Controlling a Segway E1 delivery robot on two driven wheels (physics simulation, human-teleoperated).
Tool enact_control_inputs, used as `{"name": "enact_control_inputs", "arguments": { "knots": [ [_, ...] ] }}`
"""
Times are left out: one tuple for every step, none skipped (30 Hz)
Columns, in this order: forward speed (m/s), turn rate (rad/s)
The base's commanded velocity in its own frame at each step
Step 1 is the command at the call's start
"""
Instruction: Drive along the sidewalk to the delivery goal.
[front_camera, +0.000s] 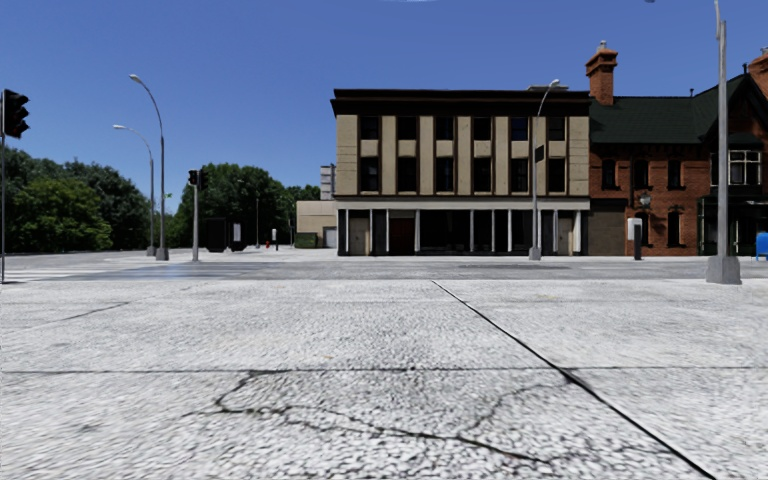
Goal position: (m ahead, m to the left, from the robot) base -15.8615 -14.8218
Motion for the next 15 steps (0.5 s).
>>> {"name": "enact_control_inputs", "arguments": {
  "knots": [
    [1.63, -0.81],
    [1.63, -0.82],
    [1.63, -0.82],
    [1.63, -0.82],
    [1.63, -0.82],
    [1.63, -0.82],
    [1.63, -0.82],
    [1.63, -0.82],
    [1.64, -0.82],
    [1.64, -0.82],
    [1.64, -0.82],
    [1.65, -0.82],
    [1.69, -0.82],
    [1.69, -0.82],
    [1.75, -0.82]
  ]
}}
